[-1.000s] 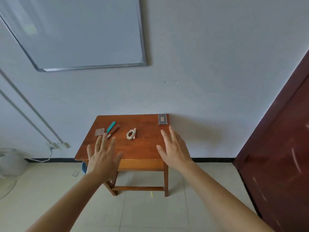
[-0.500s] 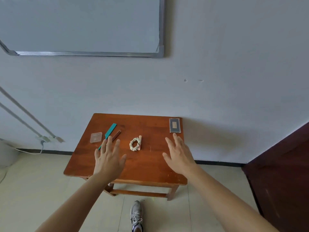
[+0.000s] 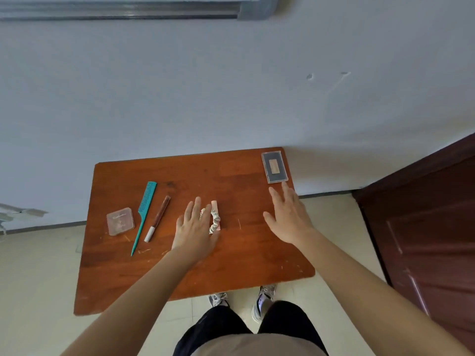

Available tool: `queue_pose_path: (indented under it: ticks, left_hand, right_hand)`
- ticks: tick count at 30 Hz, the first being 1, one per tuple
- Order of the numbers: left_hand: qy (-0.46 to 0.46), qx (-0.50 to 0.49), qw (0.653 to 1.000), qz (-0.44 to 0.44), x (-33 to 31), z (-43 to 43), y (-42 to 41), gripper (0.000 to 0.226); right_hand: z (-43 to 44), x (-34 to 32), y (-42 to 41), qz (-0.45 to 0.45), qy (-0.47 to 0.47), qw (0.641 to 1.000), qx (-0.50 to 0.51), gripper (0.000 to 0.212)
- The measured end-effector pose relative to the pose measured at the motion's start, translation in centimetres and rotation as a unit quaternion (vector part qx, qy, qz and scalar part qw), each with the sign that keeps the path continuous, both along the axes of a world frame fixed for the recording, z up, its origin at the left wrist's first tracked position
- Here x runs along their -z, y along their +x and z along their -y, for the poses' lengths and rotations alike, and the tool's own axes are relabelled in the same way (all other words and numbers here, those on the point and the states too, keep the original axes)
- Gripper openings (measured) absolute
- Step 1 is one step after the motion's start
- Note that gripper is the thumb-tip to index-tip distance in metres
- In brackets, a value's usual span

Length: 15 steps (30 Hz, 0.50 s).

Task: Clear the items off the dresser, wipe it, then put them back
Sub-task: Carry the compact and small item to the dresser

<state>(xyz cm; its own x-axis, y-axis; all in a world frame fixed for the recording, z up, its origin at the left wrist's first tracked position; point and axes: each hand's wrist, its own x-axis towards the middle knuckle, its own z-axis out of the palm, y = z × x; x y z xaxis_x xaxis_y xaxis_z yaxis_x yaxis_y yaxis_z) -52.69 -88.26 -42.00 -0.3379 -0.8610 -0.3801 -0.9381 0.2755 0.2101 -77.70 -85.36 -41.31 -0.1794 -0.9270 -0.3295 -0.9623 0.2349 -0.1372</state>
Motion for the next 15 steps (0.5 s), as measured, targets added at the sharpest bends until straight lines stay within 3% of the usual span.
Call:
queue_pose_path:
  ticks: [5,9,12,15]
  left_hand:
    - [0.024,-0.017,1.000,0.011,3.2,0.2,-0.5,0.083]
    - [-0.032,-0.054,0.998,0.030,4.7,-0.1,-1.8,0.086]
    - [-0.060,-0.092,0.994,0.024,5.3,-0.1,-2.7,0.079]
    - [-0.083,-0.086,0.993,0.014,5.0,-0.3,-3.2,0.067]
  right_hand:
    - [4.2,2.6,-0.6,-0.036,-0.053,0.998,-0.003,0.084]
    - [7.5,4.9,-1.3,-0.039,-0.081,0.995,0.042,0.088]
    - [7.8,6.5,-1.1,-0.017,-0.029,0.996,0.080,0.074]
    - [6.2,6.3,-0.5,0.011,-0.067,0.995,0.072,0.059]
